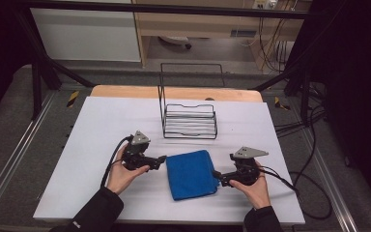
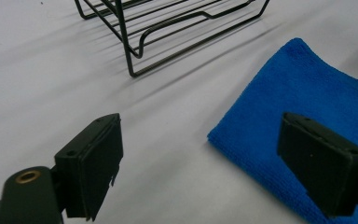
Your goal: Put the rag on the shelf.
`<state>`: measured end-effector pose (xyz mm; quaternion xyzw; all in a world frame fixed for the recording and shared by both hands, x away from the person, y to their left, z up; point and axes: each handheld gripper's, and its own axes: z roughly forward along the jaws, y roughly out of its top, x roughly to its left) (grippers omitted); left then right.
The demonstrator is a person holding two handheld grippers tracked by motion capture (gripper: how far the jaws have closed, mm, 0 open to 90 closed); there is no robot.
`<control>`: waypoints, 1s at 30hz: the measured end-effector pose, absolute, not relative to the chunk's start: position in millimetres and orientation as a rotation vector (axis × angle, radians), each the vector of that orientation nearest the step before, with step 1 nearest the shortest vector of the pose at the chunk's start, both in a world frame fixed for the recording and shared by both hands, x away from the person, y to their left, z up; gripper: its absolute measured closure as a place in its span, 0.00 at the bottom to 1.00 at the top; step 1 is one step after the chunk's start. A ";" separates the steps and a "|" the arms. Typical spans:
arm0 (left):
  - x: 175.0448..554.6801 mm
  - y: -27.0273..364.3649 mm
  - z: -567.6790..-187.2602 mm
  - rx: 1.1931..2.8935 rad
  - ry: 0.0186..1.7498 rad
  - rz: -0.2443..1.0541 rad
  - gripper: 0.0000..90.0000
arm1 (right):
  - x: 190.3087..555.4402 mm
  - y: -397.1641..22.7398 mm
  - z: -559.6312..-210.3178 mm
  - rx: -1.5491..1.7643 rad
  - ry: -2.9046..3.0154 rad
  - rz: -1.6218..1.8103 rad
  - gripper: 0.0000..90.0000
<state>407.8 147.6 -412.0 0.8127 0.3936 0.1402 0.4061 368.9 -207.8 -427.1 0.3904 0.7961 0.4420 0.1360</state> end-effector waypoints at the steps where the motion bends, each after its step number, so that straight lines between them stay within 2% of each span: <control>1: 409.2 144.9 -413.3 2.051 0.997 0.350 0.17 | 368.8 -207.6 -427.3 1.130 2.309 1.278 0.02; 12: 417.7 118.0 -433.6 2.098 1.052 0.337 0.33 | 368.9 -207.6 -427.4 1.128 2.317 1.272 0.02; 18: 417.4 112.1 -441.0 2.116 1.076 0.332 0.48 | 369.4 -207.0 -428.3 1.131 2.322 1.269 0.05; 19: 418.0 112.3 -442.0 2.114 1.089 0.327 0.48 | 369.4 -207.0 -428.3 1.131 2.322 1.269 0.05; 23: 419.4 112.1 -446.8 2.101 1.113 0.276 0.60 | 370.7 -206.9 -428.4 1.139 2.324 1.266 0.09; 25: 418.5 111.2 -447.5 2.096 1.117 0.275 0.61 | 371.0 -207.0 -428.3 1.139 2.329 1.267 0.10; 30: 418.3 110.7 -447.0 2.083 1.126 0.218 0.75 | 372.7 -206.1 -428.8 1.153 2.334 1.269 0.11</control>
